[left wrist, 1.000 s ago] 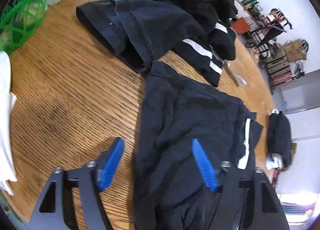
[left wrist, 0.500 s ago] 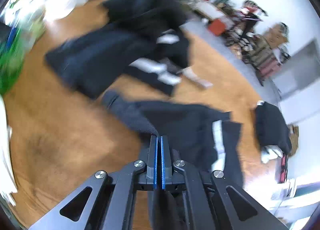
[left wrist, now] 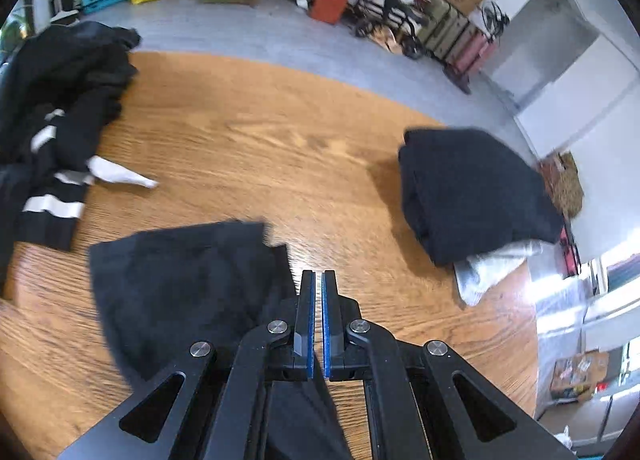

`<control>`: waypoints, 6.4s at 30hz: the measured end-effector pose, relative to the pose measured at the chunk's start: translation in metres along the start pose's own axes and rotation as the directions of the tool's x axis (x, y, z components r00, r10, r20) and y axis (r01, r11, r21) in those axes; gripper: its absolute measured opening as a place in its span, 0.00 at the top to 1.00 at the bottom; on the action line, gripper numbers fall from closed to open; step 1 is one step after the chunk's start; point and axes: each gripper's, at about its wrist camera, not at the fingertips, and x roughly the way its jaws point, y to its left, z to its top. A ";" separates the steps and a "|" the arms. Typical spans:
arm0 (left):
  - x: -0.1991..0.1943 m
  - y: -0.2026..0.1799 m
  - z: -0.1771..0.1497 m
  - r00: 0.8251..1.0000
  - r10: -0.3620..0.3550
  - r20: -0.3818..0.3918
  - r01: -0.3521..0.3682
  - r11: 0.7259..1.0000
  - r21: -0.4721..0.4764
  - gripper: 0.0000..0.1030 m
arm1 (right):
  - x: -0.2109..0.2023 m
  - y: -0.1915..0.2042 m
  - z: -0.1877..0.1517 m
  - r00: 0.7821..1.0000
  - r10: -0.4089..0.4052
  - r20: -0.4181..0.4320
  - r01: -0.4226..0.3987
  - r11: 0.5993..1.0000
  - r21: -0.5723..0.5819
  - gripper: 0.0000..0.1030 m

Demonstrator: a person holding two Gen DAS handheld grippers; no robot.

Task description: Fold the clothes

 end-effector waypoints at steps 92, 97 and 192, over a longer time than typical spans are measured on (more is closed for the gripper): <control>-0.041 -0.010 -0.214 0.989 0.134 0.065 -0.138 0.989 0.051 0.84 | 0.206 0.082 0.145 0.803 -0.594 -0.041 0.401 0.590 -0.701 0.79; -0.041 -0.011 -0.215 0.989 0.130 0.068 -0.133 0.990 0.052 0.84 | 0.210 0.056 0.184 0.780 -0.624 0.033 0.507 0.601 -0.618 0.80; -0.044 0.038 -0.260 0.980 -0.194 0.043 0.189 0.845 -0.500 0.39 | -0.038 0.007 -0.018 0.983 -0.177 -0.056 0.174 0.983 -0.056 0.19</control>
